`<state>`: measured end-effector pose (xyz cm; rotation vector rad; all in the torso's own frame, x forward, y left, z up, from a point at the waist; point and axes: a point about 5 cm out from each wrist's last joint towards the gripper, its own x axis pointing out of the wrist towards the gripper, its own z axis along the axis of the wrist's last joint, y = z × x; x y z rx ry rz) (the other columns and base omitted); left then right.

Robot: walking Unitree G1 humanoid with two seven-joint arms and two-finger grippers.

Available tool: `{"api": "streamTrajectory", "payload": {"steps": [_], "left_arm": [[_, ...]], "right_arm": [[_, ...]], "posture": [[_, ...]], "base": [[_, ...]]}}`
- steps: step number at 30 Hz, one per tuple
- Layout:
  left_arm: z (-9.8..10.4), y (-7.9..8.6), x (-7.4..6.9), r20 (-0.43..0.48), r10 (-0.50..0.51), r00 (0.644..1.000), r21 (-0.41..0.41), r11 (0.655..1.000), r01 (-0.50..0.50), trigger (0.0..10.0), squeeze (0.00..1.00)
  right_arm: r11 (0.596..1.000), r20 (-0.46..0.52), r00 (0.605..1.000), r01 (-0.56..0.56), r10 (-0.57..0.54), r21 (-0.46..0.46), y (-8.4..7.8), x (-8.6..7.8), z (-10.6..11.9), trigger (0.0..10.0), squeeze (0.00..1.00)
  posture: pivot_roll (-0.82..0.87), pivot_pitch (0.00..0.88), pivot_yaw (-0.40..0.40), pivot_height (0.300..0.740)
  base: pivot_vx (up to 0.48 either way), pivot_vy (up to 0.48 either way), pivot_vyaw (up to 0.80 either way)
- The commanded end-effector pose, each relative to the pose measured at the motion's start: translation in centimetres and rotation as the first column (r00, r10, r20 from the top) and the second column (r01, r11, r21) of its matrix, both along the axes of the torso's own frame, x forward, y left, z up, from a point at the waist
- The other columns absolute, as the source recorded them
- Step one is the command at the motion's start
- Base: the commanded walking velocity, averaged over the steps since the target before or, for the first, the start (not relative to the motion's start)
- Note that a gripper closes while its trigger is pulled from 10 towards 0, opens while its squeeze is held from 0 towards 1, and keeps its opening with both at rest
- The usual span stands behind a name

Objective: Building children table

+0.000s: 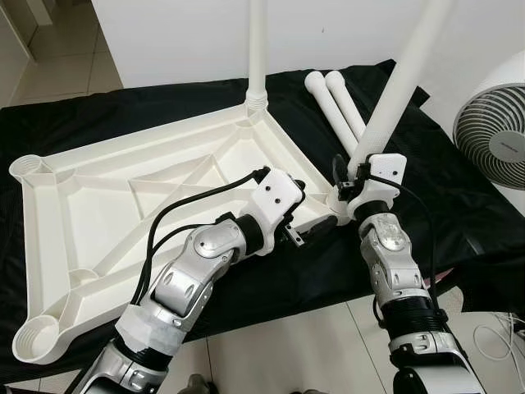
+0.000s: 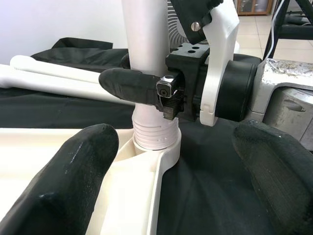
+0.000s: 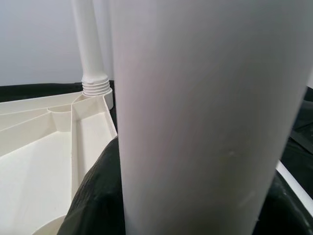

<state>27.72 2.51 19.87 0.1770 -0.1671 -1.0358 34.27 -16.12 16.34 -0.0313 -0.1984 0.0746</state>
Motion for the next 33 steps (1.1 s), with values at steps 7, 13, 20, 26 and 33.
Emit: {"api": "streamTrajectory", "payload": {"steps": [7, 13, 20, 26, 33], "left_arm": [[0.1, -0.2, -0.2, -0.002, -0.046, 0.999, 0.004, 0.999, 0.046, 10.0, 0.0], [0.1, -0.3, -0.2, 0.0, -0.044, 0.999, 0.001, 0.999, 0.044, 10.0, 0.0], [0.2, -0.3, -0.1, 0.003, -0.045, 0.999, 0.002, 0.999, 0.045, 10.0, 0.0], [0.3, -0.3, 0.0, 0.007, -0.046, 0.999, 0.002, 0.999, 0.046, 10.0, 0.0], [0.3, -0.4, 0.0, 0.008, -0.048, 0.999, 0.0, 0.999, 0.048, 10.0, 0.0]], "right_arm": [[0.996, -0.291, 0.953, 0.085, -0.083, -0.006, -1.0, -2.0, -7.1, 10.0, 0.0], [0.973, -0.291, 0.932, 0.229, -0.216, 0.011, -1.6, -1.5, -6.9, 10.0, 0.0], [0.927, -0.241, 0.9, 0.375, -0.362, 0.007, -2.0, -1.0, -6.1, 10.0, 0.0], [0.875, -0.225, 0.855, 0.484, -0.467, 0.025, -1.8, -0.8, -5.9, 10.0, 0.0], [0.855, -0.209, 0.842, 0.517, -0.497, 0.049, -1.6, -0.7, -5.7, 10.0, 0.0]], "posture": [[-0.09, 0.118, 0.056, 0.74], [-0.09, 0.115, 0.051, 0.74], [-0.09, 0.11, 0.053, 0.74], [-0.09, 0.107, 0.056, 0.74], [-0.09, 0.107, 0.054, 0.74]], "base": [[0.0, 0.0, 0.0], [0.0, 0.0, 0.0], [0.0, 0.0, 0.0], [0.0, 0.0, 0.0], [0.0, 0.0, 0.0]]}}
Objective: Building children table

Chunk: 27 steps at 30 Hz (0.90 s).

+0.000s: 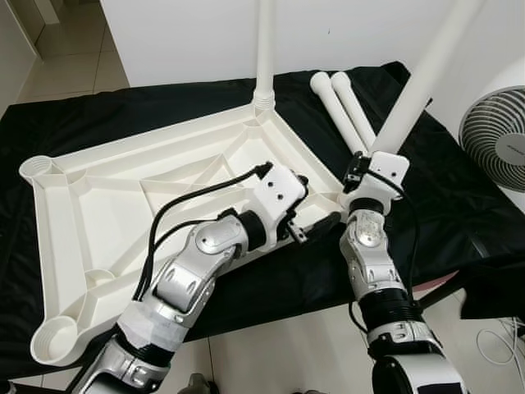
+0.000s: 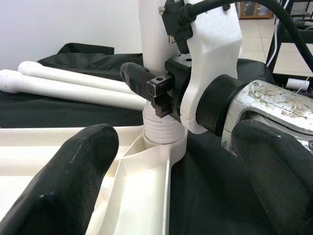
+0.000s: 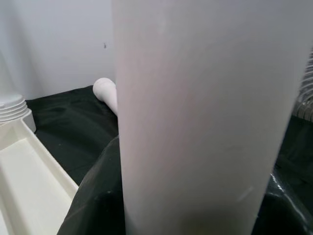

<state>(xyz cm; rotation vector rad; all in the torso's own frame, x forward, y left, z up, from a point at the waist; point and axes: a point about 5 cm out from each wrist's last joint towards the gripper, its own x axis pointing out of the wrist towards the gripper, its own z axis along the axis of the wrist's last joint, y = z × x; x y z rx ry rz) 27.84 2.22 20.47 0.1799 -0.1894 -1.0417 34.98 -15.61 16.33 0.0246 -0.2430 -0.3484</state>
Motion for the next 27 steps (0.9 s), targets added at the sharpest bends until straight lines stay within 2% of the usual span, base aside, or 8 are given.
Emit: {"api": "streamTrajectory", "payload": {"steps": [1, 6, 14, 15, 20, 26, 27], "left_arm": [[-0.3, -0.1, -0.1, -0.011, -0.04, 0.999, 0.007, 0.999, 0.04, 10.0, 0.0], [-0.3, 0.0, -0.1, -0.009, -0.034, 0.999, 0.005, 0.999, 0.034, 10.0, 0.0], [-0.3, -0.1, -0.1, -0.009, -0.035, 0.999, 0.006, 0.999, 0.035, 10.0, 0.0], [-0.2, -0.1, -0.1, -0.01, -0.037, 0.999, 0.005, 0.999, 0.037, 10.0, 0.0], [-0.3, -0.2, -0.1, -0.01, -0.042, 0.999, 0.004, 0.999, 0.042, 10.0, 0.0], [-0.3, -0.3, -0.2, -0.009, -0.045, 0.999, 0.004, 0.999, 0.045, 10.0, 0.0], [-0.3, -0.4, -0.2, -0.009, -0.045, 0.999, 0.003, 0.999, 0.045, 10.0, 0.0]], "right_arm": [[0.992, -0.24, 0.965, 0.118, -0.103, 0.046, -2.1, -1.4, -5.7, 10.0, 0.0], [0.988, -0.239, 0.965, 0.134, -0.112, 0.079, -2.3, -0.9, -5.6, 10.0, 0.0], [0.988, -0.223, 0.969, 0.13, -0.109, 0.081, -2.2, -0.6, -5.2, 10.0, 0.0], [0.99, -0.204, 0.974, 0.12, -0.102, 0.078, -2.2, -0.6, -4.9, 10.0, 1.0], [0.993, -0.152, 0.986, 0.087, -0.074, 0.085, -2.3, -0.4, -4.2, 10.0, 1.0], [1.0, -0.079, 0.997, 0.002, 0.0, 0.023, -2.6, 0.0, -2.9, 10.0, 1.0], [0.999, -0.056, 0.998, -0.04, 0.041, 0.02, -2.7, 0.2, -2.5, 0.0, 0.29]], "posture": [[-0.09, 0.107, 0.054, 0.74], [-0.09, 0.107, 0.054, 0.74], [-0.08, 0.103, 0.045, 0.74], [-0.08, 0.103, 0.045, 0.74], [-0.09, 0.097, 0.045, 0.74], [-0.09, 0.087, 0.042, 0.74], [-0.09, 0.085, 0.041, 0.74]], "base": [[0.0, 0.0, 0.0], [0.0, 0.0, 0.0], [0.0, 0.0, 0.0], [0.0, 0.0, 0.0], [0.0, 0.0, 0.0], [0.0, 0.0, 0.0], [0.0, 0.0, 0.0]]}}
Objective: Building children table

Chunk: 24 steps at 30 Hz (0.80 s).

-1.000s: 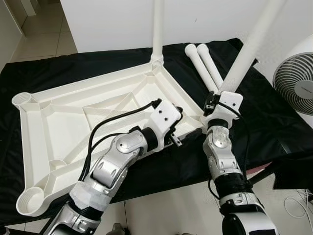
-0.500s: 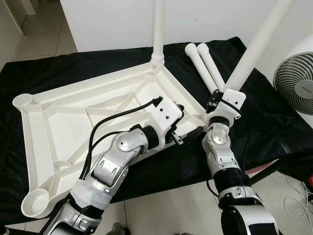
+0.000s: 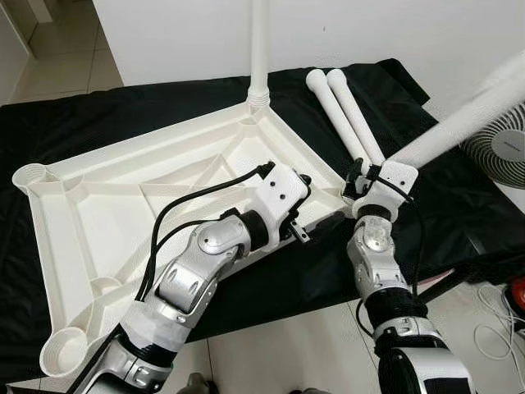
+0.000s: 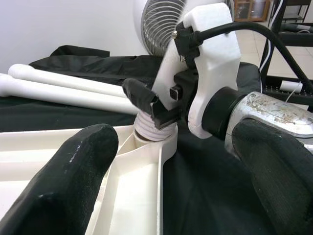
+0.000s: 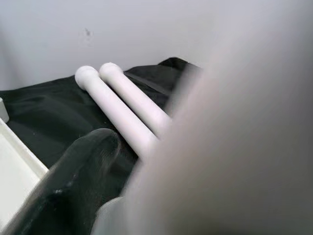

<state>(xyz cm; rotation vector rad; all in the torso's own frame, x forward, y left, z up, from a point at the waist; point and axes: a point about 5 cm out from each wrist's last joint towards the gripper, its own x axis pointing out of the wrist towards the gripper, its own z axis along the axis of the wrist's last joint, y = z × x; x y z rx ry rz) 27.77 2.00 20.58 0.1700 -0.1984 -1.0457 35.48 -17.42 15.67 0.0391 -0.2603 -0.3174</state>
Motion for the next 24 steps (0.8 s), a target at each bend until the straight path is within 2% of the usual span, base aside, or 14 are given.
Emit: {"api": "streamTrajectory", "payload": {"steps": [1, 7, 10, 14, 17, 18, 21, 24], "left_arm": [[-0.4, -0.2, -0.2, -0.012, -0.041, 0.999, 0.014, 0.999, 0.041, 10.0, 0.0], [-0.5, -0.3, -0.2, -0.011, -0.046, 0.999, 0.012, 0.999, 0.046, 10.0, 0.0], [-0.5, -0.4, -0.2, -0.01, -0.048, 0.999, 0.012, 0.999, 0.048, 10.0, 0.0], [-0.3, -0.5, 0.0, 0.0, -0.054, 0.999, 0.016, 0.998, 0.054, 10.0, 0.0], [-0.2, -0.4, 0.0, 0.002, -0.056, 0.998, 0.017, 0.998, 0.056, 10.0, 0.0], [-0.2, -0.4, 0.1, 0.005, -0.056, 0.998, 0.019, 0.998, 0.056, 10.0, 0.0], [-0.1, -0.3, 0.1, 0.008, -0.056, 0.998, 0.02, 0.998, 0.056, 10.0, 0.0], [0.1, -0.1, 0.3, 0.013, -0.05, 0.999, 0.019, 0.999, 0.05, 10.0, 0.0]], "right_arm": [[0.999, -0.06, 0.997, -0.045, 0.044, -0.009, -1.2, -0.2, -1.4, 0.0, 0.0], [0.995, -0.053, 0.995, -0.092, 0.09, -0.039, -2.7, 0.3, -0.4, 0.0, 0.0], [0.991, -0.05, 0.992, -0.118, 0.115, -0.057, -2.9, 0.4, -0.1, 0.0, 0.0], [0.974, -0.046, 0.975, -0.22, 0.217, -0.052, -2.7, 0.7, 0.5, 0.0, 0.0], [0.965, -0.061, 0.966, -0.256, 0.253, -0.06, -2.5, 0.8, 0.4, 0.0, 0.0], [0.961, -0.077, 0.96, -0.274, 0.27, -0.045, -2.3, 0.8, 0.2, 10.0, 0.0], [0.958, -0.096, 0.956, -0.284, 0.279, -0.048, -2.2, 0.8, -0.1, 10.0, 0.0], [0.941, -0.142, 0.933, -0.337, 0.33, -0.03, -1.4, 0.7, -1.0, 10.0, 0.0]], "posture": [[-0.1, 0.083, 0.04, 0.74], [-0.1, 0.081, 0.038, 0.74], [-0.1, 0.081, 0.038, 0.74], [-0.1, 0.076, 0.039, 0.74], [-0.1, 0.076, 0.039, 0.74], [-0.1, 0.077, 0.038, 0.74], [-0.1, 0.077, 0.038, 0.74], [-0.1, 0.078, 0.038, 0.74]], "base": [[0.0, 0.0, 0.0], [0.0, 0.0, 0.0], [0.0, 0.0, 0.0], [0.0, 0.0, 0.0], [0.0, 0.0, 0.0], [0.0, 0.0, 0.0], [0.0, 0.0, 0.0], [0.0, 0.0, 0.0]]}}
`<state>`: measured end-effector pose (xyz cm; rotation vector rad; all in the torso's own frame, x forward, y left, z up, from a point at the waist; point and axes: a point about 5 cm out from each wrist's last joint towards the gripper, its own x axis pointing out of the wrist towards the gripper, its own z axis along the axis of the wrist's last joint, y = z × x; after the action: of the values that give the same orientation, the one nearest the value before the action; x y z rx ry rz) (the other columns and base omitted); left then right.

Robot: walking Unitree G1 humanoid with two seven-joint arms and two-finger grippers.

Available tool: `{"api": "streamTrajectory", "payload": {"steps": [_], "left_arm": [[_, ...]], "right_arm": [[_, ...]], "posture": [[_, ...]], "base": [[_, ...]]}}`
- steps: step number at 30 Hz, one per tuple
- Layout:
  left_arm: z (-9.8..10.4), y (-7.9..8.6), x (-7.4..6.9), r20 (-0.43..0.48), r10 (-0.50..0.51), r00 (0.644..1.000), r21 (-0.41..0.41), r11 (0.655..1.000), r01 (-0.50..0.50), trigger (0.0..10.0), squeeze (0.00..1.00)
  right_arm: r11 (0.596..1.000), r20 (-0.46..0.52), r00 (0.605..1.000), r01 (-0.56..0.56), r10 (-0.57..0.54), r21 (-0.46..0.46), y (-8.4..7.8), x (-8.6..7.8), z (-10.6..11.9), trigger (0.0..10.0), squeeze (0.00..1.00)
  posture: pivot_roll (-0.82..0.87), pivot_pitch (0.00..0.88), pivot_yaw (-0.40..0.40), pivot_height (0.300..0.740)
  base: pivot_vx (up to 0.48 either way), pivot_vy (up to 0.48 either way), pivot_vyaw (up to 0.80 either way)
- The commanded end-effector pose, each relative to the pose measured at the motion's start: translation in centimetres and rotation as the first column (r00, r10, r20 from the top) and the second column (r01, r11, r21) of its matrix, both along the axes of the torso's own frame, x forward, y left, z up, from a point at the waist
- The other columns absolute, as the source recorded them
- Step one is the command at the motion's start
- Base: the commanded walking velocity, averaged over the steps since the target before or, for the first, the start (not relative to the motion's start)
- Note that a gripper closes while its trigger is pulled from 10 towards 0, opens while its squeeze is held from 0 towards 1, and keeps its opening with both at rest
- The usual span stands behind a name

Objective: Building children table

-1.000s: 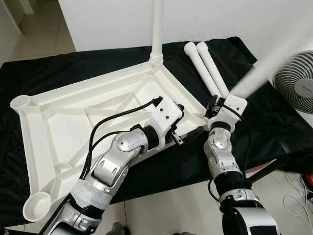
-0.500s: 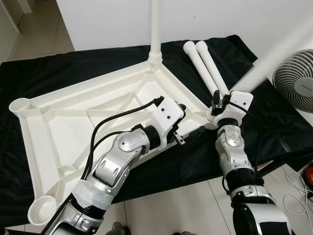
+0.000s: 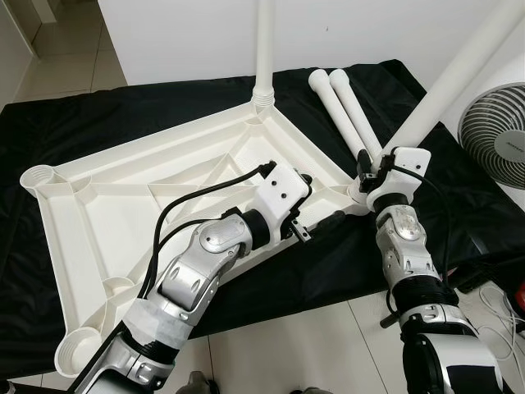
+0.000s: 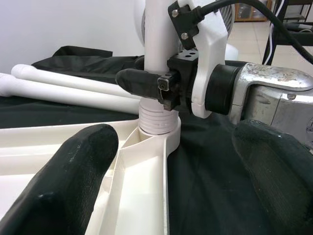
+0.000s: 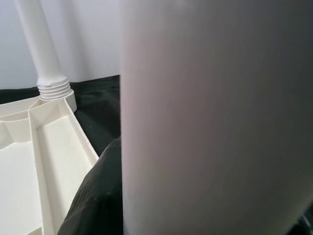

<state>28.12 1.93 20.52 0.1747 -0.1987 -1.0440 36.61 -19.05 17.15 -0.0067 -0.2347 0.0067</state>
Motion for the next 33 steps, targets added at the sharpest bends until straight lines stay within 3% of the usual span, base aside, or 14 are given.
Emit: {"api": "streamTrajectory", "payload": {"steps": [1, 3, 5, 8, 10, 15, 19, 25, 28, 29, 30, 33], "left_arm": [[0.2, 0.1, 0.0, 0.013, -0.049, 0.999, 0.016, 0.999, 0.049, 10.0, 0.0], [0.2, 0.1, 0.0, 0.013, -0.049, 0.999, 0.016, 0.999, 0.049, 10.0, 0.0], [0.4, 0.3, 0.2, 0.018, -0.045, 0.999, 0.016, 0.999, 0.045, 10.0, 0.0], [0.5, 0.4, 0.3, 0.021, -0.043, 0.999, 0.017, 0.999, 0.043, 10.0, 0.0], [0.6, 0.5, 0.4, 0.024, -0.04, 0.999, 0.017, 0.999, 0.04, 10.0, 0.0], [0.7, 0.6, 0.6, 0.027, -0.034, 0.999, 0.018, 0.999, 0.034, 10.0, 0.0], [0.9, 0.9, 0.8, 0.033, -0.026, 0.999, 0.017, 1.0, 0.026, 10.0, 0.0], [1.7, 1.5, 1.4, 0.051, -0.014, 0.999, 0.004, 1.0, 0.014, 10.0, 0.0], [2.5, 2.0, 1.9, 0.052, -0.012, 0.999, -0.027, 1.0, 0.014, 10.0, 0.0], [2.5, 2.0, 1.9, 0.052, -0.012, 0.999, -0.027, 1.0, 0.014, 10.0, 0.0], [3.0, 2.3, 2.2, 0.019, -0.023, 1.0, -0.07, 0.997, 0.024, 10.0, 1.0], [3.8, 2.5, 2.1, 0.007, -0.05, 0.999, -0.113, 0.992, 0.05, 10.0, 1.0]], "right_arm": [[0.997, -0.127, 0.988, -0.083, 0.083, 0.007, 1.3, -0.6, -3.0, 10.0, 0.0], [0.997, -0.127, 0.988, -0.083, 0.083, 0.007, 1.3, -0.6, -3.0, 10.0, 0.0], [0.98, -0.143, 0.97, -0.197, 0.196, 0.013, 3.2, -1.0, -3.4, 10.0, 0.0], [0.967, -0.147, 0.956, -0.254, 0.254, 0.018, 4.3, -1.3, -3.5, 10.0, 0.0], [0.943, -0.151, 0.931, -0.334, 0.332, 0.013, 6.0, -1.6, -3.6, 10.0, 0.0], [0.919, -0.158, 0.907, -0.393, 0.391, 0.024, 7.9, -2.1, -3.7, 10.0, 0.0], [0.919, -0.16, 0.906, -0.394, 0.393, 0.023, 7.9, -2.2, -3.7, 10.0, 0.0], [0.908, -0.118, 0.9, -0.418, 0.42, 0.038, 5.7, -1.9, -0.8, 10.0, 0.0], [0.856, -0.097, 0.851, -0.517, 0.517, 0.021, 5.0, -2.3, 1.5, 10.0, 0.0], [0.856, -0.097, 0.851, -0.517, 0.517, 0.021, 5.0, -2.3, 1.5, 10.0, 0.0], [0.828, -0.098, 0.824, -0.561, 0.558, -0.012, 4.5, -2.5, 2.7, 10.0, 0.0], [0.804, -0.113, 0.807, -0.589, 0.579, -0.087, 3.8, -2.6, 3.7, 10.0, 0.0]], "posture": [[-0.1, 0.086, 0.038, 0.74], [-0.1, 0.086, 0.038, 0.74], [-0.1, 0.089, 0.039, 0.74], [-0.1, 0.089, 0.039, 0.74], [-0.1, 0.093, 0.038, 0.74], [-0.1, 0.093, 0.038, 0.74], [-0.1, 0.091, 0.037, 0.74], [-0.11, 0.091, 0.035, 0.74], [-0.11, 0.085, 0.034, 0.74], [-0.11, 0.085, 0.034, 0.74], [-0.11, 0.084, 0.032, 0.74], [-0.11, 0.078, 0.029, 0.74]], "base": [[0.0, 0.0, 0.0], [0.0, 0.0, 0.0], [0.0, 0.0, 0.0], [0.0, 0.0, 0.0], [0.0, 0.0, 0.0], [0.0, 0.0, 0.0], [0.0, 0.0, 0.0], [0.0, 0.0, 0.0], [0.0, 0.0, 0.0], [0.0, 0.0, 0.0], [0.0, 0.0, 0.0], [0.0, 0.0, 0.0]]}}
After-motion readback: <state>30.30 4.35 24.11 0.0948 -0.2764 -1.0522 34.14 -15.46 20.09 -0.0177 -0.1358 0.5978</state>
